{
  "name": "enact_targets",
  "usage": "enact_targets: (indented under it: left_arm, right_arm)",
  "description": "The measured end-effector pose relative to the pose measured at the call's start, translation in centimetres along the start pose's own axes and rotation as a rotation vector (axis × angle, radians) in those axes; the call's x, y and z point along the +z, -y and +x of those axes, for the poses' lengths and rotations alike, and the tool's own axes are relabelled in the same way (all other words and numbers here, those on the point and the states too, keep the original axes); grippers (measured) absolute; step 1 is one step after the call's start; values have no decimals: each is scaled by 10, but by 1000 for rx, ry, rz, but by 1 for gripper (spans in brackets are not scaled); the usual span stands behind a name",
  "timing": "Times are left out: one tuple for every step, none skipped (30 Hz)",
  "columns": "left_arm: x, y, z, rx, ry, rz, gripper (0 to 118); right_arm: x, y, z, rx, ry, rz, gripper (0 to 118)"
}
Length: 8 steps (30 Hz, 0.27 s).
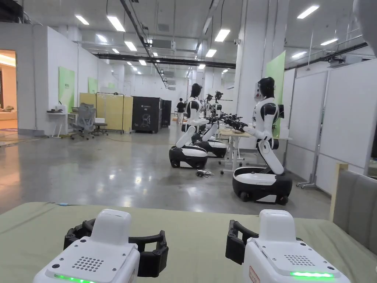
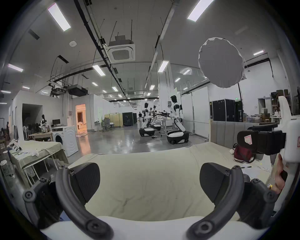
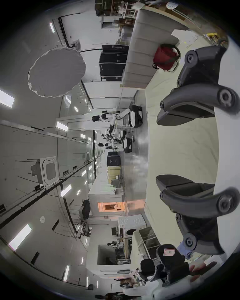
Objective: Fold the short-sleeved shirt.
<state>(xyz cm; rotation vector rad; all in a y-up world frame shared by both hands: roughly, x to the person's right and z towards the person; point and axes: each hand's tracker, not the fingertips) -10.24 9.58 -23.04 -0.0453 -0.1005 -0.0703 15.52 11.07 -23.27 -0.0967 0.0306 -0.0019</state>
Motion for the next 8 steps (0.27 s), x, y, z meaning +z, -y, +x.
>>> enact_targets:
  left_arm:
    - [0, 0, 1, -2, -1, 0, 118]
    - [0, 0, 1, -2, -2, 0, 118]
    - [0, 0, 1, -2, -2, 1, 118]
    - [0, 0, 1, -1, -1, 1, 118]
    - [0, 0, 1, 1, 1, -1, 118]
    - [-1, 0, 1, 1, 2, -4, 118]
    - [-1, 0, 1, 0, 1, -6, 118]
    - [-1, 1, 1, -1, 0, -7, 118]
  right_arm:
    - [2, 0, -1, 4, 15, 9, 69]
    - [2, 0, -1, 2, 26, 4, 69]
    - [2, 0, -1, -2, 26, 2, 69]
    - [2, 0, -1, -4, 34, -6, 69]
    - [1, 1, -1, -2, 43, -16, 69]
    - [2, 3, 1, -6, 19, -1, 70]
    - [3, 4, 3, -14, -2, 5, 70]
    - [3, 6, 5, -25, -23, 8, 70]
